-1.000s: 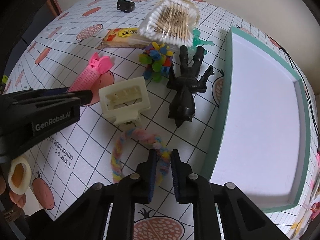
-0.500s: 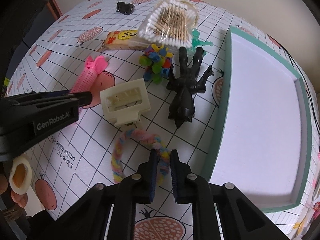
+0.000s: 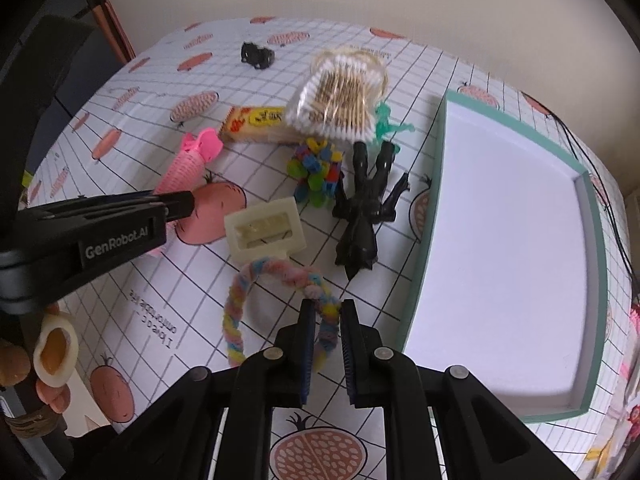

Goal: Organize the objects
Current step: 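Lift the pink curler with the left gripper while the right gripper grasps the rainbow fuzzy ring, then carry both items over the green tray and open the left gripper to drop the curler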

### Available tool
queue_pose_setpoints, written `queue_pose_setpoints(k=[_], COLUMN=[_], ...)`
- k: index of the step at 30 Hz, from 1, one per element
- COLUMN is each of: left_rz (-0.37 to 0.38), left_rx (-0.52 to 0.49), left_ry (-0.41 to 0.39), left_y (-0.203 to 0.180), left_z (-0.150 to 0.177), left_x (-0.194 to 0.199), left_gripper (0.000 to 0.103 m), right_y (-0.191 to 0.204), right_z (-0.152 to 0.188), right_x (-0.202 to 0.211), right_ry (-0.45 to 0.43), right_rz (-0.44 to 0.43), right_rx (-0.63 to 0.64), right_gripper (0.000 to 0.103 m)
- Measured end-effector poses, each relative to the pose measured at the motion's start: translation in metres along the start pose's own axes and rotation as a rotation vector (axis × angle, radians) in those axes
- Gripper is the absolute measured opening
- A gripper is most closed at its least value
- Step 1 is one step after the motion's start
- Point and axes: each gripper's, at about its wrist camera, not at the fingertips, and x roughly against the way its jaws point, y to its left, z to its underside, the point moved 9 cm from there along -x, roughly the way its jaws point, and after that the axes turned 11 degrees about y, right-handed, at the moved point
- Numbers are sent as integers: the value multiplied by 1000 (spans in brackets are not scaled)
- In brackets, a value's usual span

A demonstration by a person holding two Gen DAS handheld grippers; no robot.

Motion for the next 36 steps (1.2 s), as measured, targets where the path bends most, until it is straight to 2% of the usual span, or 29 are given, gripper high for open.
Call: queue_pose_setpoints(k=[1,4,15,18,24,29,36], left_rz=[8,25,71,87,142,171,191], left_rx=[1,-2,-23,-22,-34,-55,-130], left_ry=[-17,-56,-205,-243,-280,-289,-285], left_y=[-2,-8,-29,-36,-65,-95,-140], left_z=[-1,-2,-18,-22,-40,-59,-80], left_x=[6,18,65,79,93,95,79], left_gripper=[28,28,28,28,28,28,28], right_y=[-2,31,17,10,-22,-65,-128], right_z=[0,-26,-41,-43,-58,-71,-82], right_x=[6,-19,0,5,22,33,20], right_ry=[-11,-36,-122,-135,-185,-217,-221], right_rz=[0,5,92,77,70,78,83], right_rx=[-1,5,1,-19,-84,-167,-293], right_gripper=[13,13,13,13,13,13,13])
